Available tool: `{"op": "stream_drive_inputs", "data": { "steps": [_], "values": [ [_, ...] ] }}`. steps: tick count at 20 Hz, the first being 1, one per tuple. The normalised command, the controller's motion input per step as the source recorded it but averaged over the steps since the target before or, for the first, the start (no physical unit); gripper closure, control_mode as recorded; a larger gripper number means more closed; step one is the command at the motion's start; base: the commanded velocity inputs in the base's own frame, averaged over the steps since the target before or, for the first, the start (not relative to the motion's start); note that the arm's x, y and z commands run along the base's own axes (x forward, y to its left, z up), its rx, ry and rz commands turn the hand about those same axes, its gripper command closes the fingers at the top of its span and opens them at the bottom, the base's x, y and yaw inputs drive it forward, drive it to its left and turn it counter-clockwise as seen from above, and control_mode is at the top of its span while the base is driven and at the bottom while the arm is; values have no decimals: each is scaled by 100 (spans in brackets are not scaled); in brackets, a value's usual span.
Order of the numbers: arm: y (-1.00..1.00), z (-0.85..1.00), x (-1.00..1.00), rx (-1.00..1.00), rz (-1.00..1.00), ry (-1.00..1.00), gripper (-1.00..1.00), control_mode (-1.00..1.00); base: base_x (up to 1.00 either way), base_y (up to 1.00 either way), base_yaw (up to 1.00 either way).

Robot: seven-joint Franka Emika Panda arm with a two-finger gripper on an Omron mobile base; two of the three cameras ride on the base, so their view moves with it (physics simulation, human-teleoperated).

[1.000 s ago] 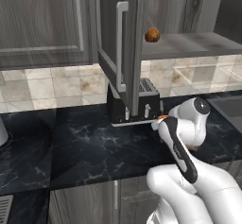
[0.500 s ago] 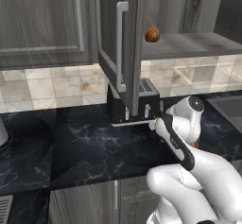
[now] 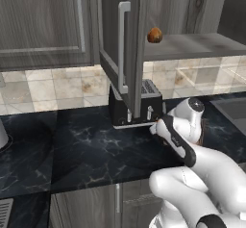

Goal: Pick the bread, place it on the cutting board, pick the jam, place it on the counter, and close the cabinet.

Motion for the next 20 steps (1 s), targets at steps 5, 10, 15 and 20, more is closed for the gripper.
{"op": "stream_drive_inputs", "data": {
  "steps": [5, 10, 15, 20],
  "values": [
    [13, -47, 0, 0, 0, 0, 100, -100, 0, 0, 0],
    [14, -50, 3, 0, 0, 0, 100, -100, 0, 0, 0],
    [12, -49, 3, 0, 0, -1, 100, -100, 0, 0, 0],
    [8, -44, 0, 0, 0, -5, 100, -100, 0, 0, 0]
  ]
}}
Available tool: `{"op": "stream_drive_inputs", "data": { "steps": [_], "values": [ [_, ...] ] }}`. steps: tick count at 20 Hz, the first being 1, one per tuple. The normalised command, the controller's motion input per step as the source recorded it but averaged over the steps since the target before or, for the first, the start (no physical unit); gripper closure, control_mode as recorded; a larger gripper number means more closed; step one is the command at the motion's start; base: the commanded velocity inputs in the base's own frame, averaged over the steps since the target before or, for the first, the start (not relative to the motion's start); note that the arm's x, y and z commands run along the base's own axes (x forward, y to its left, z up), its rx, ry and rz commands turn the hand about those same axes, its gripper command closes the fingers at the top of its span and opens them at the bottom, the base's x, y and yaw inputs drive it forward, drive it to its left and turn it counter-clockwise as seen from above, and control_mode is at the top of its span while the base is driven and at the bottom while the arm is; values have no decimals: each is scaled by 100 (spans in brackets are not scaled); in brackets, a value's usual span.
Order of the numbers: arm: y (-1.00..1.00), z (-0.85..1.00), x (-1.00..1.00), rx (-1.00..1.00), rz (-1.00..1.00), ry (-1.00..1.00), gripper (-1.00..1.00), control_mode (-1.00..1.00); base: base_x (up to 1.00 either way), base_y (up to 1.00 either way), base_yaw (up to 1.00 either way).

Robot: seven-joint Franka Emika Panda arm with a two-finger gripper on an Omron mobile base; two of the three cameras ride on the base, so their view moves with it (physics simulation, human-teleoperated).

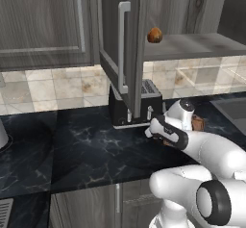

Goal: Pick the bread, place it on the cutting board, pick the jam, place it on the counter, and close the cabinet.

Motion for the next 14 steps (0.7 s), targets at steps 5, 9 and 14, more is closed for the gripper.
{"op": "stream_drive_inputs", "data": {
  "steps": [5, 9, 14],
  "values": [
    [6, -47, 0, 0, 0, -7, 100, -100, 0, 0, 0],
    [6, -48, 0, 0, 0, -8, 100, -100, 0, 0, 0],
    [7, -48, 1, 0, 0, -9, 100, -100, 0, 0, 0]
  ]
}}
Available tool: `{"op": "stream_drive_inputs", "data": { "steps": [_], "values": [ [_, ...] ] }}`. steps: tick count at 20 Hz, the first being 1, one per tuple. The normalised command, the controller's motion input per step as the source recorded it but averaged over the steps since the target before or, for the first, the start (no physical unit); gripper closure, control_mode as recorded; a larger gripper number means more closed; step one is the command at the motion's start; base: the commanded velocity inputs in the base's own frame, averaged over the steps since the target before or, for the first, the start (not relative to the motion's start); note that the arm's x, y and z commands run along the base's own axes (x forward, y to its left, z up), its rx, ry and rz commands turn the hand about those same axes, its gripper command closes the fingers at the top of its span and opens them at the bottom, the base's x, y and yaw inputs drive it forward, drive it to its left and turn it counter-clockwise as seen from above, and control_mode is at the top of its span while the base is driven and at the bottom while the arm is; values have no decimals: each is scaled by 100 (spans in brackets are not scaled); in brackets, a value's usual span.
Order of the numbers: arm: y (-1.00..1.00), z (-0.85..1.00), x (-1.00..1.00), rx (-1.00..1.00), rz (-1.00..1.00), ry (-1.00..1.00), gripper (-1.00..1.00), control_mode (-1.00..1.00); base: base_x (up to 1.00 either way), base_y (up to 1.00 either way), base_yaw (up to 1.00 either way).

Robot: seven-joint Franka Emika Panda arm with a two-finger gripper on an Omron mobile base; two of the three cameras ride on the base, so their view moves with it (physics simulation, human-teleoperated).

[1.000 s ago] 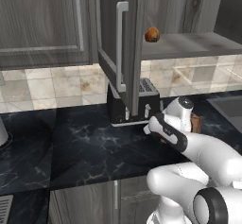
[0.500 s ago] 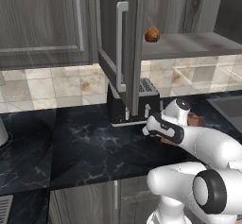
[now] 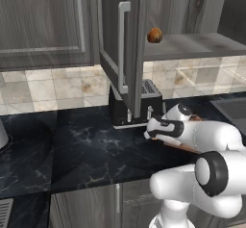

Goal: Pick the bread, place it on the cutting board, pick the jam, place it on the counter, and close the cabinet.

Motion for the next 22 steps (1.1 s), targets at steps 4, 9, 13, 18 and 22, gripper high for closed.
{"op": "stream_drive_inputs", "data": {
  "steps": [4, 9, 13, 18, 22],
  "values": [
    [8, -44, 4, 0, 0, -9, 100, -100, 0, 0, 0],
    [7, -42, 3, 0, 0, -10, 100, -100, 0, 0, 0],
    [8, -32, 1, 0, 0, -8, 100, -100, 0, 0, 0],
    [8, -22, 1, 0, 0, -6, 100, -100, 0, 0, 0],
    [8, -12, 0, 0, 0, -3, 100, -100, 0, 0, 0]
  ]
}}
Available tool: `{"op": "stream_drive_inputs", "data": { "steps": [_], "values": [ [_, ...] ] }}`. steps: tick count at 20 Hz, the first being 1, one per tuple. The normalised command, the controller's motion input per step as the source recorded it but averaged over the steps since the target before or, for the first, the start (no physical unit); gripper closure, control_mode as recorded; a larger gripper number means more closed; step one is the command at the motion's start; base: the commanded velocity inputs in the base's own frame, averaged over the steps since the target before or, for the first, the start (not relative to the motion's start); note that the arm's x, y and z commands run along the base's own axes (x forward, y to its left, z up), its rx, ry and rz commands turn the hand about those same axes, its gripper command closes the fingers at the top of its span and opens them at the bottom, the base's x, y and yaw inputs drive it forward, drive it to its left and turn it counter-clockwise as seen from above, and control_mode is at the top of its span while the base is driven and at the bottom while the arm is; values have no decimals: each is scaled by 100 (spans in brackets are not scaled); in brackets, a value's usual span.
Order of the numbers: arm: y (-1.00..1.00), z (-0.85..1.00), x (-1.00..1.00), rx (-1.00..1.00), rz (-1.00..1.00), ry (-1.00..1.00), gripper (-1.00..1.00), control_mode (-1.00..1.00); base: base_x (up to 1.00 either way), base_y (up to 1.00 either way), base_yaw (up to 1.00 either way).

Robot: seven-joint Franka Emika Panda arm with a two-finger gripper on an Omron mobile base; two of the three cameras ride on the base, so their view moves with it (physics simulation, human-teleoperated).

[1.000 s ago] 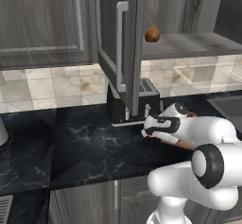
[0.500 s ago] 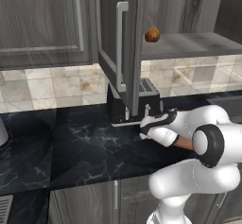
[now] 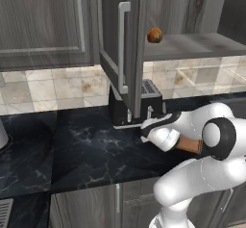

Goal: Pick the bread, place it on the cutting board, pick the jam, place it on the counter, and close the cabinet.

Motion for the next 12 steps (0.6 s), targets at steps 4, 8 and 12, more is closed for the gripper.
{"op": "stream_drive_inputs", "data": {
  "steps": [4, 8, 12],
  "values": [
    [2, -4, 0, 0, 0, -2, 100, -100, 0, 0, 0],
    [0, 0, 0, 0, 0, 0, 100, -100, 0, 0, 0],
    [0, 0, 0, 0, 0, 0, -100, -100, 0, 0, 0]
  ]
}}
